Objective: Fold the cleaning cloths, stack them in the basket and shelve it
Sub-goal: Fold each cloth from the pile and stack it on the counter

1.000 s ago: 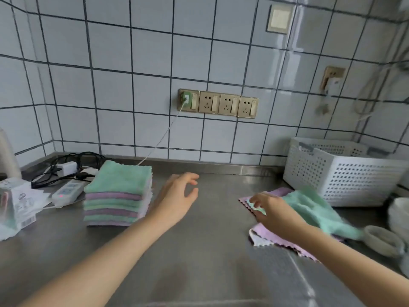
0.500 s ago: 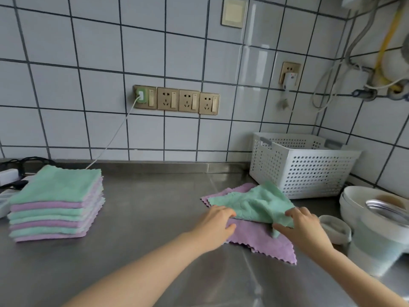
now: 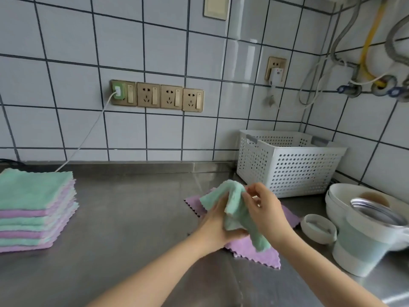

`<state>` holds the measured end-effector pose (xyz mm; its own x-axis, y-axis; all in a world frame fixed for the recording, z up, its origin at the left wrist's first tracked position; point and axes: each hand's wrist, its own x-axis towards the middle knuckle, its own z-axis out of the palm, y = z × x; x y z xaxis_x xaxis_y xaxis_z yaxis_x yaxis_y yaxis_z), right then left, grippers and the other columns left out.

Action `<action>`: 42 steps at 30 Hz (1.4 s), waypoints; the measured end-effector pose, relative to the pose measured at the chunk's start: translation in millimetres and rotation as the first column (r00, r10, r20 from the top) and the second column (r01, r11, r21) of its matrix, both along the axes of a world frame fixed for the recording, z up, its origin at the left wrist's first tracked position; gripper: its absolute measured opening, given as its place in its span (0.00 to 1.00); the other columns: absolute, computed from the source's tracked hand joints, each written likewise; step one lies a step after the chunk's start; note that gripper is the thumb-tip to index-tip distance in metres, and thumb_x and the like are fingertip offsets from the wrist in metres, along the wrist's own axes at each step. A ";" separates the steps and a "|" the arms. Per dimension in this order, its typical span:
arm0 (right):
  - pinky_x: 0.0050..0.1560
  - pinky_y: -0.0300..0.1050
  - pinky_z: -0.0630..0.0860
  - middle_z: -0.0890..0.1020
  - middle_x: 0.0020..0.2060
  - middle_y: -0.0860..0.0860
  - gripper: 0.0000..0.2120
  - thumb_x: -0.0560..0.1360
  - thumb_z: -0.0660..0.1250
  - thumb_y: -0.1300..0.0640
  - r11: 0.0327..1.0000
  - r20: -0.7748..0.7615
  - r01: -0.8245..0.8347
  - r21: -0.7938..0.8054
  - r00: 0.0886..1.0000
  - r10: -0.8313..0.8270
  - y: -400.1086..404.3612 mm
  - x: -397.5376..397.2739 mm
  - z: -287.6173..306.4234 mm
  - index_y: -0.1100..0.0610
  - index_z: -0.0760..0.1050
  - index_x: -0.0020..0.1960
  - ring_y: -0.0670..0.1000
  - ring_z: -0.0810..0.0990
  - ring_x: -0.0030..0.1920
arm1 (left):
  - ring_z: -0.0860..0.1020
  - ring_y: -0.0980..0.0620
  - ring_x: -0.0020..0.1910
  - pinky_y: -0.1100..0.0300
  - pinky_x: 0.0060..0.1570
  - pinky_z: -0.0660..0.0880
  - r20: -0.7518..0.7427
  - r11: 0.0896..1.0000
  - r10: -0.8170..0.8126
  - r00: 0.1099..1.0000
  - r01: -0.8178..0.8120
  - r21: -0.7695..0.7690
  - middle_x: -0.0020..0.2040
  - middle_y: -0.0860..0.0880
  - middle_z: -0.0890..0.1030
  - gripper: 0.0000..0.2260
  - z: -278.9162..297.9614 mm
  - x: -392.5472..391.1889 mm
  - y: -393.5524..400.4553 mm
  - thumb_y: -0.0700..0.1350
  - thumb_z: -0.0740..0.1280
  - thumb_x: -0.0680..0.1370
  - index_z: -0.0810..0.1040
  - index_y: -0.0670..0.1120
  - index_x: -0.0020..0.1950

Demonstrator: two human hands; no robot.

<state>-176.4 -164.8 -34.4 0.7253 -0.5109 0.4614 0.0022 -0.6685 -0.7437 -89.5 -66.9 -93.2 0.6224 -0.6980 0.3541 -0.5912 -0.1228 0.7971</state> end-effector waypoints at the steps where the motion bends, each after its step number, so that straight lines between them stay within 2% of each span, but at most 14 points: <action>1: 0.38 0.34 0.72 0.80 0.37 0.46 0.05 0.78 0.63 0.55 0.999 0.041 -0.019 0.037 0.999 0.017 4.9 0.2 7.6 0.55 0.75 0.46 0.41 0.77 0.37 | 0.72 0.56 0.65 0.48 0.61 0.73 -0.008 0.997 0.037 0.999 -0.038 -0.071 0.62 0.61 0.75 0.36 4.4 -3.2 3.4 0.60 0.75 0.63 0.63 0.64 0.68; 4: 0.40 0.29 0.73 0.81 0.39 0.49 0.04 0.78 0.63 0.59 0.987 0.144 -0.089 0.134 0.987 0.070 16.6 -0.7 27.7 0.58 0.76 0.47 0.38 0.77 0.36 | 0.80 0.59 0.49 0.58 0.50 0.78 -0.088 0.948 0.122 0.989 -0.143 -0.286 0.49 0.57 0.82 0.17 23.2 -14.8 24.3 0.55 0.69 0.68 0.74 0.62 0.56; 6: 0.45 0.38 0.75 0.81 0.40 0.52 0.03 0.78 0.63 0.60 0.965 0.194 -0.125 0.232 0.978 0.080 22.9 -2.0 36.3 0.57 0.75 0.50 0.43 0.78 0.39 | 0.78 0.61 0.36 0.62 0.37 0.74 0.006 0.920 0.213 0.977 -0.198 -0.339 0.36 0.57 0.81 0.03 37.6 -20.3 42.4 0.53 0.67 0.72 0.77 0.57 0.44; 8: 0.45 0.44 0.74 0.79 0.40 0.54 0.03 0.78 0.63 0.61 0.958 0.227 -0.129 0.255 0.971 0.071 29.9 -3.3 42.4 0.56 0.73 0.50 0.49 0.76 0.40 | 0.75 0.62 0.31 0.64 0.33 0.69 0.069 0.897 0.285 0.956 -0.241 -0.370 0.31 0.59 0.79 0.07 49.3 -20.8 61.9 0.48 0.67 0.75 0.76 0.55 0.37; 13: 0.47 0.37 0.74 0.78 0.44 0.52 0.04 0.76 0.66 0.59 0.993 0.124 -0.117 -0.011 0.985 0.117 65.2 -15.4 59.0 0.56 0.79 0.43 0.50 0.78 0.44 | 0.81 0.57 0.45 0.61 0.48 0.76 0.023 0.850 0.261 0.965 -0.219 -0.478 0.42 0.55 0.84 0.04 88.9 -29.3 112.8 0.41 0.68 0.76 0.80 0.49 0.47; 17: 0.47 0.45 0.73 0.78 0.40 0.54 0.23 0.76 0.62 0.42 0.912 -0.032 -0.408 0.041 0.912 0.410 111.7 -34.7 73.7 0.65 0.75 0.45 0.48 0.76 0.43 | 0.81 0.59 0.47 0.65 0.47 0.75 0.028 0.827 0.261 0.965 -0.208 -0.521 0.44 0.56 0.83 0.05 116.2 -40.9 155.6 0.44 0.69 0.76 0.76 0.52 0.49; 21: 0.36 0.44 0.68 0.72 0.30 0.45 0.12 0.74 0.66 0.49 0.885 -0.131 -0.463 -0.043 0.881 0.454 143.1 -30.5 70.1 0.58 0.72 0.39 0.43 0.68 0.33 | 0.80 0.60 0.44 0.66 0.46 0.74 0.266 0.868 0.369 0.891 -0.228 -0.442 0.42 0.56 0.81 0.03 126.2 -38.0 195.3 0.48 0.69 0.75 0.81 0.57 0.43; 24: 0.34 0.53 0.68 0.70 0.28 0.53 0.13 0.71 0.59 0.49 0.910 -0.157 -0.350 -0.220 0.934 0.321 146.0 -18.1 64.5 0.60 0.71 0.39 0.48 0.64 0.32 | 0.78 0.60 0.46 0.72 0.49 0.71 0.397 0.879 0.458 0.795 -0.336 -0.339 0.45 0.55 0.81 0.04 126.1 -27.8 228.7 0.42 0.71 0.73 0.86 0.49 0.44; 27: 0.41 0.47 0.75 0.82 0.33 0.45 0.05 0.73 0.64 0.55 0.909 -0.123 -0.334 -0.250 0.942 0.312 149.1 -14.9 67.8 0.51 0.79 0.44 0.48 0.77 0.36 | 0.79 0.63 0.47 0.75 0.49 0.70 0.390 0.870 0.491 0.779 -0.411 -0.273 0.42 0.59 0.83 0.06 125.9 -21.6 262.5 0.38 0.71 0.73 0.86 0.47 0.45; 31: 0.41 0.47 0.75 0.81 0.34 0.48 0.05 0.75 0.65 0.58 0.822 -0.196 -0.421 -0.383 0.907 0.373 159.3 -19.8 87.4 0.51 0.80 0.44 0.49 0.77 0.36 | 0.78 0.54 0.37 0.59 0.42 0.73 0.285 0.893 0.450 0.846 -0.417 -0.172 0.36 0.52 0.81 0.06 129.2 -16.8 299.9 0.43 0.65 0.78 0.79 0.49 0.42; 35: 0.25 0.39 0.66 0.74 0.27 0.50 0.10 0.72 0.71 0.53 0.810 -0.166 -0.586 -0.018 0.801 0.575 157.7 -24.8 106.7 0.60 0.79 0.39 0.47 0.68 0.28 | 0.75 0.60 0.36 0.67 0.39 0.71 0.087 0.969 0.242 0.966 -0.236 -0.073 0.35 0.54 0.80 0.06 149.9 -23.7 326.4 0.47 0.68 0.76 0.79 0.47 0.40; 38: 0.30 0.39 0.62 0.73 0.33 0.58 0.18 0.67 0.74 0.49 0.732 -0.042 -0.624 0.275 0.752 0.657 153.2 -19.2 114.5 0.65 0.78 0.41 0.54 0.66 0.32 | 0.79 0.58 0.35 0.69 0.35 0.74 -0.144 0.985 0.110 0.983 -0.128 -0.118 0.35 0.51 0.83 0.20 166.8 -20.5 345.7 0.62 0.78 0.58 0.84 0.48 0.38; 40: 0.31 0.36 0.61 0.72 0.30 0.57 0.17 0.69 0.74 0.52 0.682 0.013 -0.638 0.357 0.733 0.680 151.0 -12.8 116.2 0.67 0.76 0.42 0.53 0.67 0.29 | 0.81 0.57 0.34 0.67 0.34 0.76 -0.238 0.973 0.091 0.967 -0.137 -0.185 0.36 0.50 0.84 0.26 170.5 -9.0 353.3 0.61 0.81 0.47 0.85 0.49 0.38; 42: 0.21 0.33 0.63 0.72 0.22 0.47 0.09 0.74 0.69 0.59 0.728 -0.031 -0.595 0.340 0.767 0.641 145.5 -5.4 109.5 0.66 0.76 0.42 0.44 0.68 0.21 | 0.82 0.56 0.36 0.66 0.35 0.77 -0.284 0.961 0.118 0.952 -0.182 -0.208 0.39 0.49 0.85 0.29 165.2 8.0 357.3 0.60 0.82 0.45 0.85 0.50 0.41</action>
